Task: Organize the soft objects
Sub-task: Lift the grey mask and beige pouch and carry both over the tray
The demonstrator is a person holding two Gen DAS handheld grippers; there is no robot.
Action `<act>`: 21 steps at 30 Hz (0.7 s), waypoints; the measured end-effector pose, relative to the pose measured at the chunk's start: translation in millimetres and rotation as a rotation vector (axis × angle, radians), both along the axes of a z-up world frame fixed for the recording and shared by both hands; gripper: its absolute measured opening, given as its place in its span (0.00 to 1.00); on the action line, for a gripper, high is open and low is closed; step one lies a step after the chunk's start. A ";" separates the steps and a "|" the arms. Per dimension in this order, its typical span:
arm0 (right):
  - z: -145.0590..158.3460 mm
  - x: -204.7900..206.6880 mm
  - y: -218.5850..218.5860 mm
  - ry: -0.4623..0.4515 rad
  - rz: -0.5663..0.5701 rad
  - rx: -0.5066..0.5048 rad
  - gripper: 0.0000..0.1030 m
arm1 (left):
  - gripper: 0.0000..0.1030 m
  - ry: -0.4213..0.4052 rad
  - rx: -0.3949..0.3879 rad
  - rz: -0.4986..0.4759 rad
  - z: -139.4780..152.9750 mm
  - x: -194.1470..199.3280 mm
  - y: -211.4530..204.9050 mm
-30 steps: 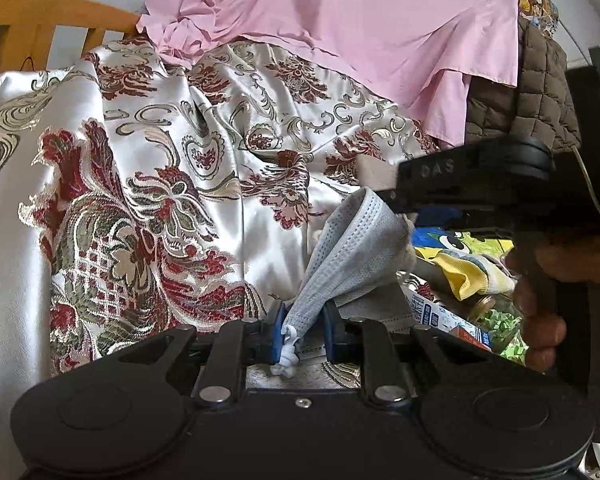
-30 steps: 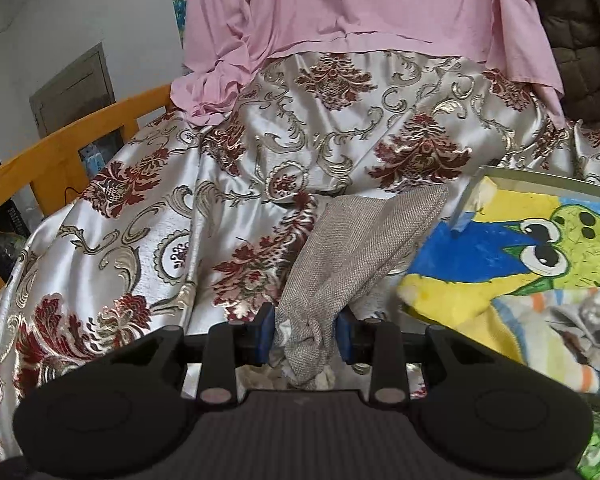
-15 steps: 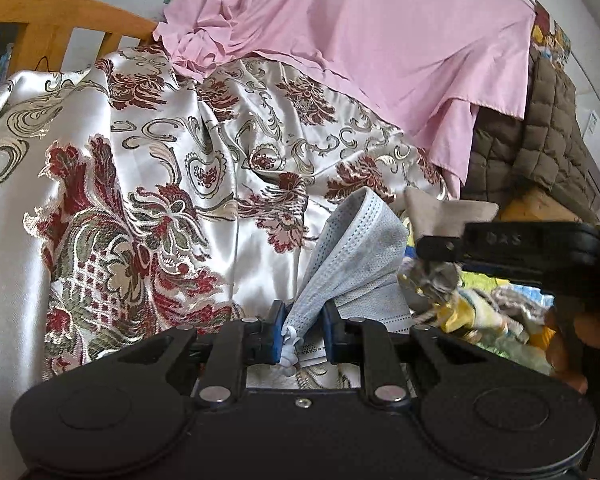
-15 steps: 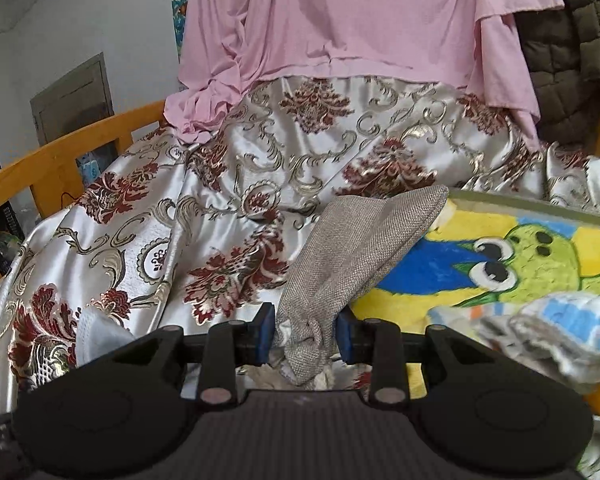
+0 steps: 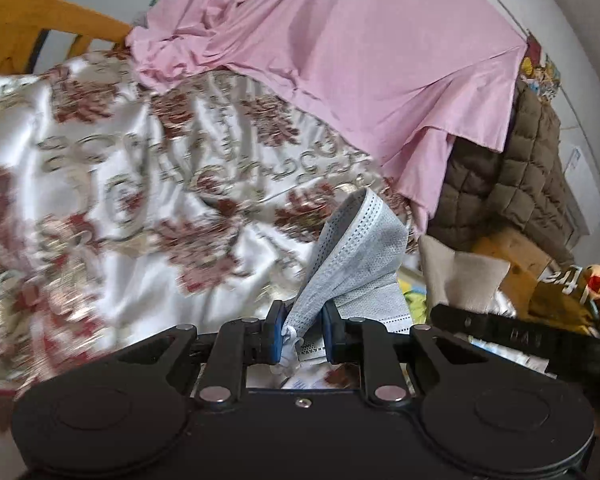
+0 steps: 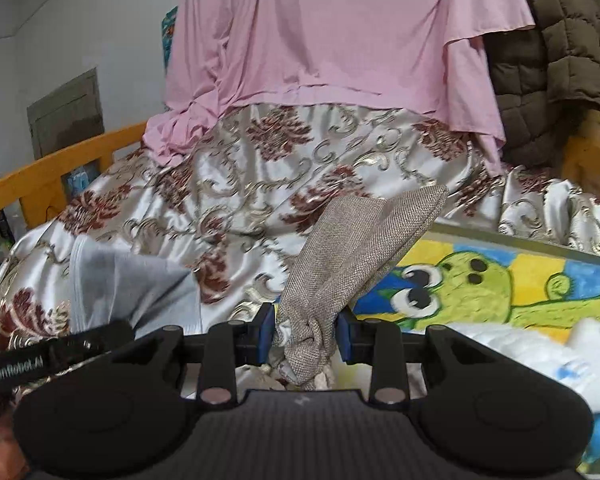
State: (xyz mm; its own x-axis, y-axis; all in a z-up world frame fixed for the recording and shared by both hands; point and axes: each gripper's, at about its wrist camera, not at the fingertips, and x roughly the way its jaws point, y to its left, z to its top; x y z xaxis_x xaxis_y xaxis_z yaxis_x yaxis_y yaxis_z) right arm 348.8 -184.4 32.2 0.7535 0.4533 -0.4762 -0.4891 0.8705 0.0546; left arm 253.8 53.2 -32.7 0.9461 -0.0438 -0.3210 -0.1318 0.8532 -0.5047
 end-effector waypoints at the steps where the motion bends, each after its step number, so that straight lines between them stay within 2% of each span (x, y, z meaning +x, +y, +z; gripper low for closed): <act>1: 1.7 4.2 -4.8 -0.002 -0.006 0.005 0.34 | 0.20 -0.006 0.001 -0.009 4.2 9.0 -4.1; 10: 3.7 45.7 -42.2 0.005 -0.076 0.048 0.35 | 0.20 -0.021 0.040 -0.110 25.2 89.3 -42.1; 16: -4.2 62.4 -59.1 0.052 -0.129 0.093 0.35 | 0.20 0.075 0.083 -0.168 19.2 126.6 -65.9; 21: -9.3 64.5 -70.2 0.070 -0.154 0.089 0.38 | 0.20 0.155 0.035 -0.216 10.2 145.3 -74.2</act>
